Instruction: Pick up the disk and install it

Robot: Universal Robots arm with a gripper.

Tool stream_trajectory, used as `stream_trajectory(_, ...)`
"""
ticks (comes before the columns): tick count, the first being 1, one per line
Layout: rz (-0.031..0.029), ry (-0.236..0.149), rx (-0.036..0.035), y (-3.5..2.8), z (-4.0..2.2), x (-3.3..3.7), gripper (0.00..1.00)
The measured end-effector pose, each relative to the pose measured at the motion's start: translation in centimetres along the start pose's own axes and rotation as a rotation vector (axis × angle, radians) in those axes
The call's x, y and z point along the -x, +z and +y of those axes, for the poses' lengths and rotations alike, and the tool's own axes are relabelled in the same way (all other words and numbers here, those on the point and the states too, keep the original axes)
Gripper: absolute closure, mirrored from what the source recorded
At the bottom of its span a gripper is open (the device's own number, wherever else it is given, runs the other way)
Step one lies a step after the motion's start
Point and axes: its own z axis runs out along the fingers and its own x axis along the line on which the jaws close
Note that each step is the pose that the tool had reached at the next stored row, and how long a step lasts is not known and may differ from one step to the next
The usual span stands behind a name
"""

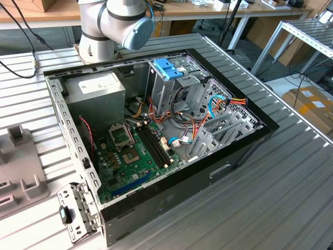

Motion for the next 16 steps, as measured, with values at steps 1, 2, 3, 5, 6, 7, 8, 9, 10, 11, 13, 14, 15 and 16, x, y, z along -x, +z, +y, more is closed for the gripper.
stream_trajectory(1, -0.0001, 0.000, 0.0000, -0.05, 0.00, 0.01, 0.63)
stream_trajectory(2, -0.0003, 0.000, -0.0001, -0.10, 0.00, 0.01, 0.63)
stream_trajectory(3, -0.0004, 0.000, 0.0000, -0.18, -0.01, 0.01, 0.63)
stream_trajectory(5, -0.0006, 0.000, 0.0000, -0.31, -0.01, 0.02, 0.63)
stream_trajectory(6, -0.0007, 0.000, -0.0001, -0.37, -0.01, 0.02, 0.63)
stream_trajectory(7, -0.0009, 0.000, -0.0001, -0.43, -0.01, 0.02, 0.63)
stream_trajectory(8, -0.0010, 0.000, 0.0000, -0.48, -0.01, 0.03, 0.63)
stream_trajectory(9, -0.0013, 0.000, -0.0001, -0.56, -0.02, 0.03, 0.63)
stream_trajectory(10, -0.0016, 0.000, -0.0002, -0.61, -0.01, 0.04, 0.63)
stream_trajectory(11, -0.0019, 0.000, -0.0001, -0.67, -0.02, 0.04, 0.63)
stream_trajectory(13, -0.0026, 0.000, -0.0002, -0.77, -0.01, 0.04, 0.63)
stream_trajectory(14, -0.0028, 0.000, -0.0001, -0.81, -0.01, 0.05, 0.63)
stream_trajectory(15, -0.0031, 0.000, -0.0001, -0.86, -0.01, 0.05, 0.63)
stream_trajectory(16, -0.0034, 0.000, -0.0001, -0.90, -0.01, 0.05, 0.63)
